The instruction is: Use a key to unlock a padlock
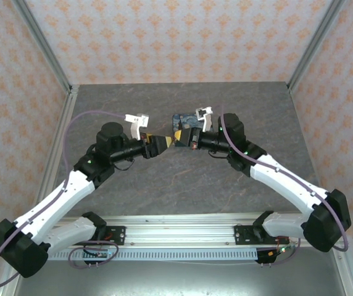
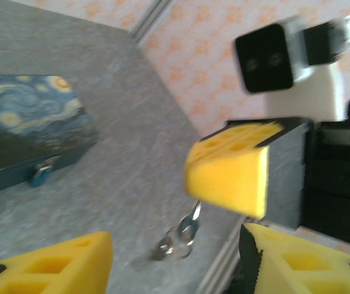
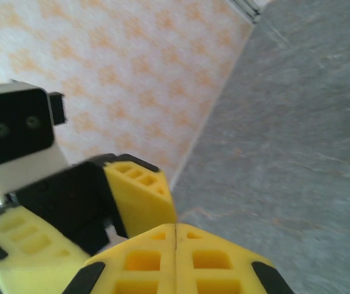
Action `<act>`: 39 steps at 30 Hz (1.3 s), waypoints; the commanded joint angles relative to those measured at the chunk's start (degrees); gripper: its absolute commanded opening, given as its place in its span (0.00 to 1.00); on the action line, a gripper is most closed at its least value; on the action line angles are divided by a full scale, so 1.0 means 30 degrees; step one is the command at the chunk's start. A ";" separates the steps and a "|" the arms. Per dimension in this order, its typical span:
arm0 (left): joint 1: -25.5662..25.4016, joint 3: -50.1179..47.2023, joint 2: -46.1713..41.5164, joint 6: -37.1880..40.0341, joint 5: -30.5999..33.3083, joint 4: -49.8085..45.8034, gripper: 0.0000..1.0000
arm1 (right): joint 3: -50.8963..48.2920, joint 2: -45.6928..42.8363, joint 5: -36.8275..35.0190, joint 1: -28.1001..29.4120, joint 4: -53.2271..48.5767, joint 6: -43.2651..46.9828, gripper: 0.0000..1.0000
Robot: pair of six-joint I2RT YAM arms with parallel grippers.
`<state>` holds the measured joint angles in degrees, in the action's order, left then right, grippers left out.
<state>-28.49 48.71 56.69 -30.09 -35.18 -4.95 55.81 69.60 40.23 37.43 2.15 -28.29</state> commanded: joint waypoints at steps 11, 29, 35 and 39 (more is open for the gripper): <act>-0.0040 0.0673 -0.1759 0.5544 0.0937 -0.4120 0.70 | 0.4425 0.1220 0.1328 -0.0301 -0.8776 1.4090 0.00; -0.0002 -0.1881 0.1545 0.1439 -0.5452 0.6982 0.33 | 0.2540 0.1792 0.5866 -0.1219 -0.0547 0.7546 0.00; 0.0005 -0.2056 0.1471 0.1144 -0.5412 0.7238 0.27 | 0.2083 0.1703 0.5273 -0.1307 0.0248 0.6946 0.00; 0.0192 -0.2312 0.1089 0.1156 -0.5149 0.7064 0.30 | 0.1806 0.1498 0.5128 -0.1373 0.0659 0.6658 0.00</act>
<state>-28.42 42.78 61.60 -26.11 -49.30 12.78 62.06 75.79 55.94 33.78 0.05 -7.07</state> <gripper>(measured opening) 0.295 0.062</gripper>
